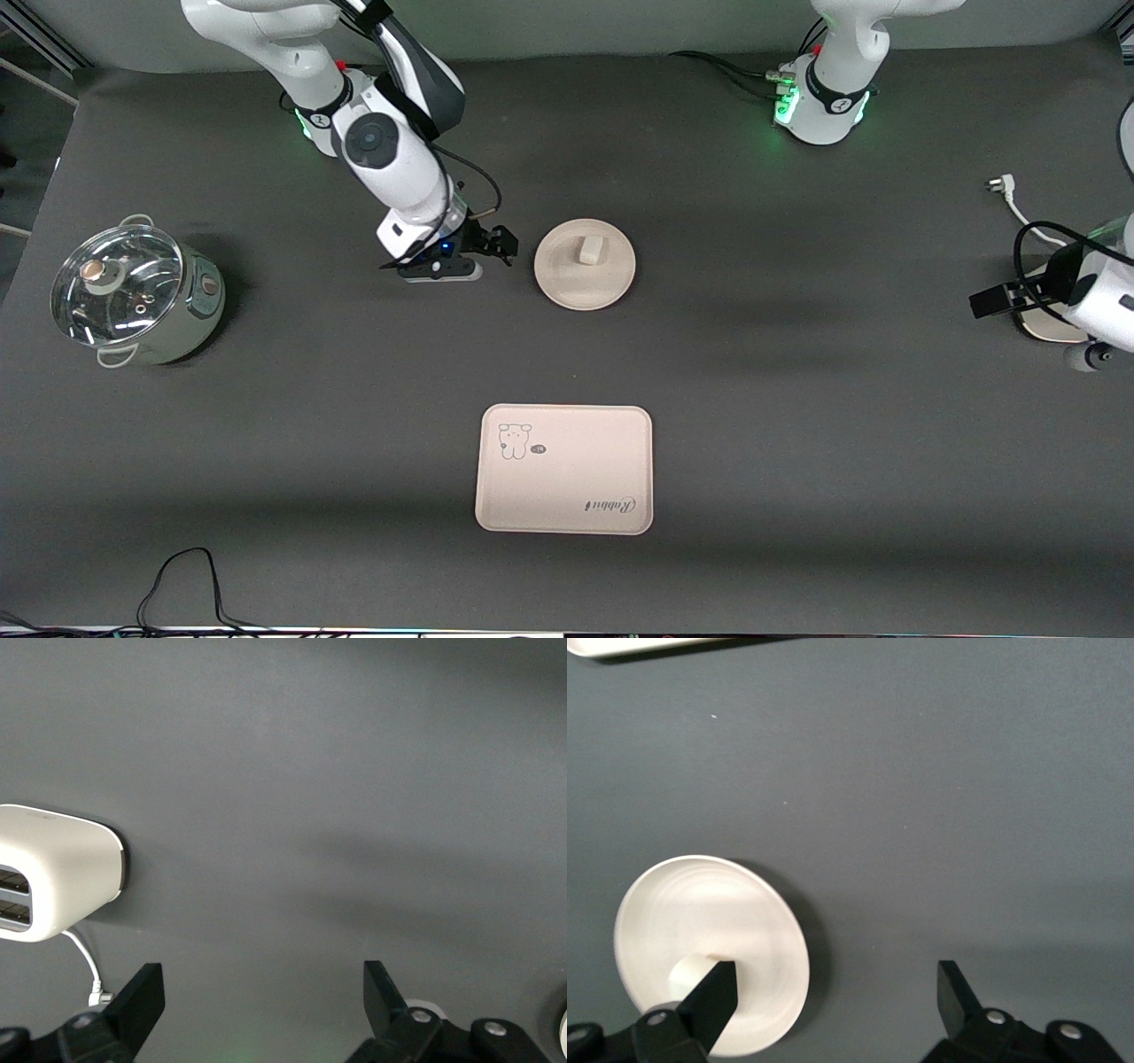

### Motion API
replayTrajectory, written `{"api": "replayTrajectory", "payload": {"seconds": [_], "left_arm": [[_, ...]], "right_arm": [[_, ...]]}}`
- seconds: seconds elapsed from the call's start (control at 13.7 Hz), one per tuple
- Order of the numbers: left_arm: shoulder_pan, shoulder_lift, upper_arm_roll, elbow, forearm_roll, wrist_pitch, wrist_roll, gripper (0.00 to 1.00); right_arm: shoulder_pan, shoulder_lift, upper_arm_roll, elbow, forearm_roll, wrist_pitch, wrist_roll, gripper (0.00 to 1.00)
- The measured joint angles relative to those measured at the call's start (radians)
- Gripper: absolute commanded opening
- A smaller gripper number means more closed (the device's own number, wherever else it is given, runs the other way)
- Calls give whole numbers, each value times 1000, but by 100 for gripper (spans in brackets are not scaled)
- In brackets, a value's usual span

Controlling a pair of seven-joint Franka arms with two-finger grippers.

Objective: Place bun in plate and plate on tray
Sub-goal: 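Withdraw the left gripper while the right gripper reaches the plate rim, then grasp the plate rim with the right gripper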

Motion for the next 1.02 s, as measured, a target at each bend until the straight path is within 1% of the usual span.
{"api": "replayTrajectory", "payload": {"seconds": [0.29, 0.36, 0.44, 0.66, 0.88, 1.02], "left_arm": [[-39, -14, 0, -9, -58, 19, -1, 100], [-49, -13, 0, -9, -64, 25, -1, 100], [-59, -11, 0, -9, -66, 33, -2, 100], [-91, -3, -2, -9, -66, 45, -5, 100], [-95, 2, -1, -9, -66, 45, -5, 100], [-92, 2, 2, -9, -65, 52, -5, 100]], "right_arm": [[14, 143, 26, 1, -299, 99, 271, 100], [14, 175, 31, 3, -360, 116, 328, 100], [14, 202, 40, 8, -401, 128, 376, 100], [24, 246, 72, 30, -456, 131, 454, 100], [42, 262, 78, 37, -506, 131, 510, 98], [47, 280, 78, 38, -574, 131, 561, 96]]}}
